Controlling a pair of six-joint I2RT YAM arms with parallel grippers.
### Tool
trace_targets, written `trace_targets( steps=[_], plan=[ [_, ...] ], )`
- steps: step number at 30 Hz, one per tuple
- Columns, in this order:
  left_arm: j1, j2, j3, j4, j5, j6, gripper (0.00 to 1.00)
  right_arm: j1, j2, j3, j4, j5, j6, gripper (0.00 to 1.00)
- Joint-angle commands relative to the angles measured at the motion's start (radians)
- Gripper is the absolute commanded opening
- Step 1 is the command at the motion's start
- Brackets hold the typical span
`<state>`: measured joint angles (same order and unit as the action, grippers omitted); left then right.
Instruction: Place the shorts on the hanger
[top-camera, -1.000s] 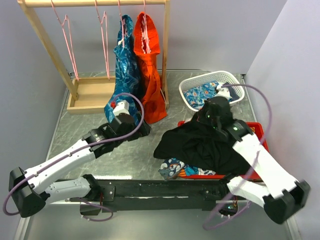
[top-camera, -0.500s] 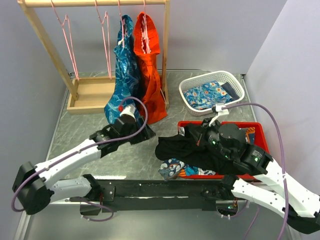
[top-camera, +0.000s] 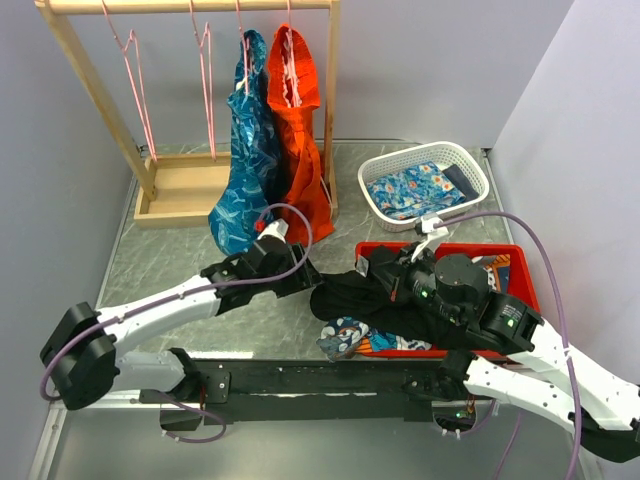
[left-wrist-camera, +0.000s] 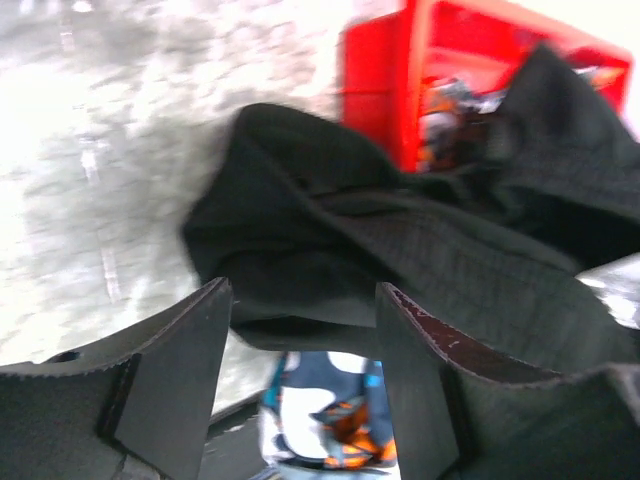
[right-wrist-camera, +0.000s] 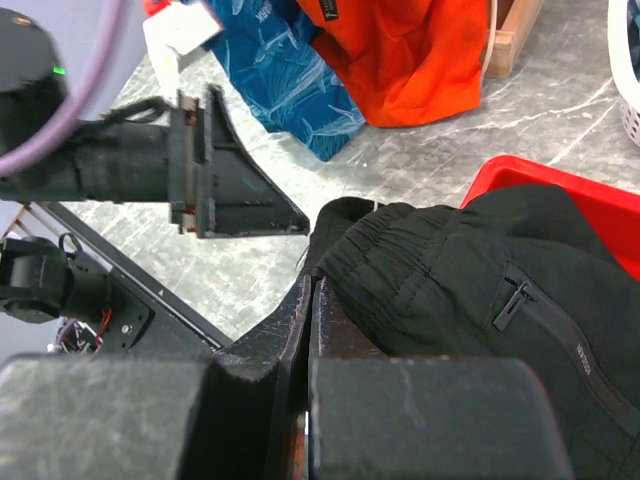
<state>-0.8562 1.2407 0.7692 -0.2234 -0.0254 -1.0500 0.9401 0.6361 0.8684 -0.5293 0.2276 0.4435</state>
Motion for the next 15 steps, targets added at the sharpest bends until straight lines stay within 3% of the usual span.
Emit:
trace_targets(
  steps=[1,5,15],
  plan=[
    [0.000,-0.084,-0.042,0.130,0.006,-0.117,0.64,0.012,-0.027,-0.002,0.035,0.009,-0.020,0.00],
    [0.000,-0.109,-0.079,0.173,-0.019,-0.312,0.63,0.017,-0.026,-0.003,0.037,0.012,-0.017,0.00],
    [-0.017,-0.028,-0.024,0.104,-0.114,-0.591,0.56,0.031,-0.018,0.001,0.048,0.022,-0.003,0.00]
  ],
)
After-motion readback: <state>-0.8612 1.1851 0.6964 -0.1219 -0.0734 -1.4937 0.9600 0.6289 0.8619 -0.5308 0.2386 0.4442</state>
